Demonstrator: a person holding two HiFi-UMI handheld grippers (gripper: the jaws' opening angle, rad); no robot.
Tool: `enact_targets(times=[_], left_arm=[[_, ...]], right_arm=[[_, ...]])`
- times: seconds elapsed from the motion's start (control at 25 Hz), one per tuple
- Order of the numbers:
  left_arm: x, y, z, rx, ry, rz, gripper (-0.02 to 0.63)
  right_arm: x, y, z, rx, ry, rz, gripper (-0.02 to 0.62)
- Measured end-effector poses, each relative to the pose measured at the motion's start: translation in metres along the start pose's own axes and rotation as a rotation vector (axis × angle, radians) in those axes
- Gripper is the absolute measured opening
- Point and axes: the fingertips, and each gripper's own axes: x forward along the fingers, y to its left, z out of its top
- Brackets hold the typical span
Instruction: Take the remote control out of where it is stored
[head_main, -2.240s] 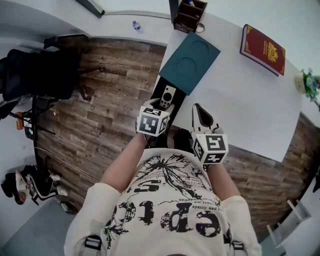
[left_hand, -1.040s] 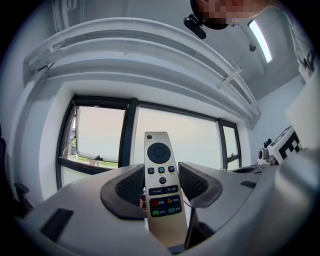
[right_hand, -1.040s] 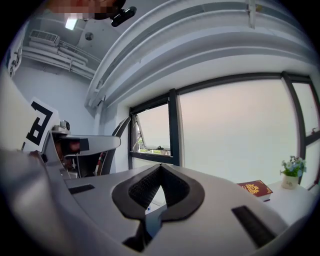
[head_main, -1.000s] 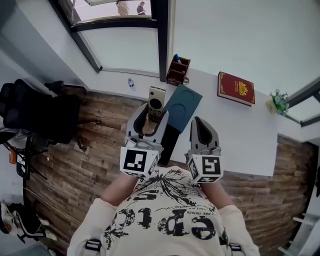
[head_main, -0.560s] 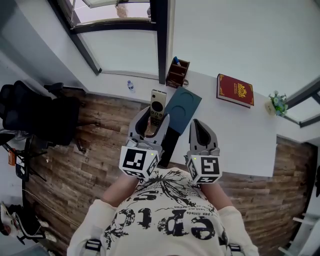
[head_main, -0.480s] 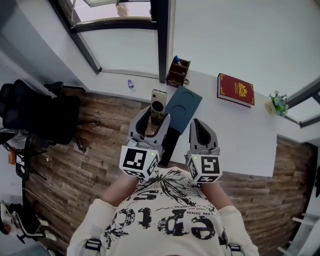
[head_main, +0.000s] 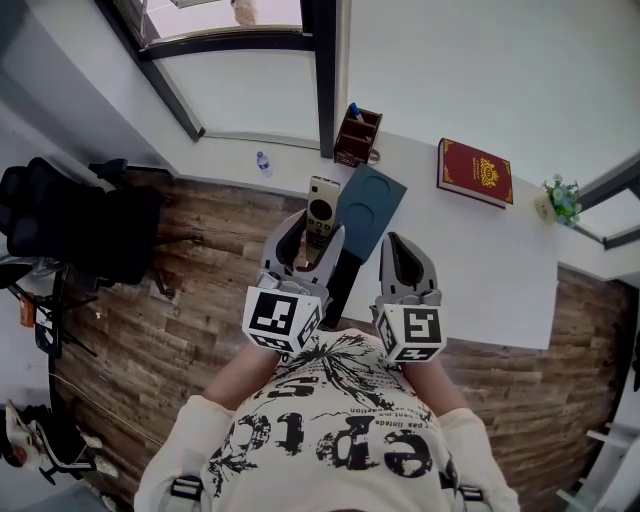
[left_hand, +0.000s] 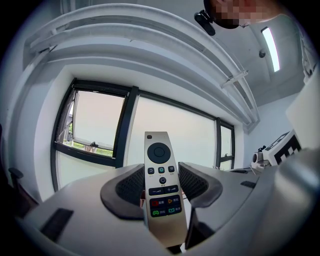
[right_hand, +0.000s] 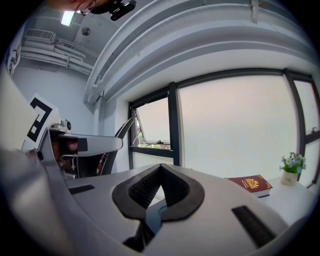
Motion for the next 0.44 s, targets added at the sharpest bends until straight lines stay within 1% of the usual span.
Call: enact_targets(times=[0.2,0.44], left_arm=[[0.0035,-0.0034,-0.0033,0.013,0.011,-0.005,0.221],[0.0065,-0.0036,-0.0093,0.01,0.021,-0.01,0.221]], right_arm=[[0.0013,-0.0032,-0.0021,-0.001,0.011,0.004,0.002],[0.0038,-0.0063,-0.0039,0.001,0.002,0.005,0.002]])
